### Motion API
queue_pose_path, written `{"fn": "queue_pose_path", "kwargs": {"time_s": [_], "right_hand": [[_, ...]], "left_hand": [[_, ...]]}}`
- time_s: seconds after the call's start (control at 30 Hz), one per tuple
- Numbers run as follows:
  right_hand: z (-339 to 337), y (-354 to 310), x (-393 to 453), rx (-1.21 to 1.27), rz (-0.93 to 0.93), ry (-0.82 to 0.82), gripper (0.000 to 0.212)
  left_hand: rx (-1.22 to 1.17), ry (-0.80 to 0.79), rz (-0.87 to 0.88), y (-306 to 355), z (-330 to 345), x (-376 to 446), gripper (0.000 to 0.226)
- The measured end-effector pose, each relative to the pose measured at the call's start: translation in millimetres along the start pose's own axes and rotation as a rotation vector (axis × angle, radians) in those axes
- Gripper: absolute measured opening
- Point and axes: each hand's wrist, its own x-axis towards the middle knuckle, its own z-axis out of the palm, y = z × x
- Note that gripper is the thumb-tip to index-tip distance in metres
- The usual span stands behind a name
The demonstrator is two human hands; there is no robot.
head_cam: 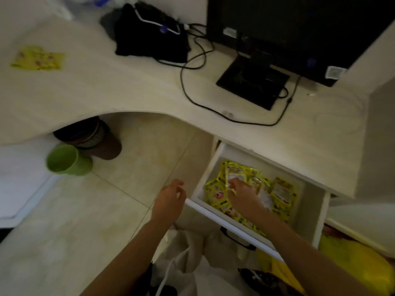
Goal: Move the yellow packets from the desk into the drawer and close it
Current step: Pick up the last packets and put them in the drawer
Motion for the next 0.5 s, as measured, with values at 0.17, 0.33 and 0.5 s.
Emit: {"fn": "queue_pose_path", "kwargs": {"time_s": [0.17,0.33,0.5], "right_hand": [[29.4,-74.2,9.8,-0.042,-0.165,-0.072,0.029],[64.4,-151.0,27.6,-0.066,-0.249,-0.112,0.029],[95.0,-230.0,50.8,-0.081,-0.319,-0.129,0.032]], "left_hand": [[0.000,0.091,-0.127,-50.7,-36.6,-4.5,0.025],[0.039,0.166,-0.202,-102.3,-88.0,-6.6,0.024],[0.112,0.232,-0.219,-161.4,-148.6,3.3,0.024]]}}
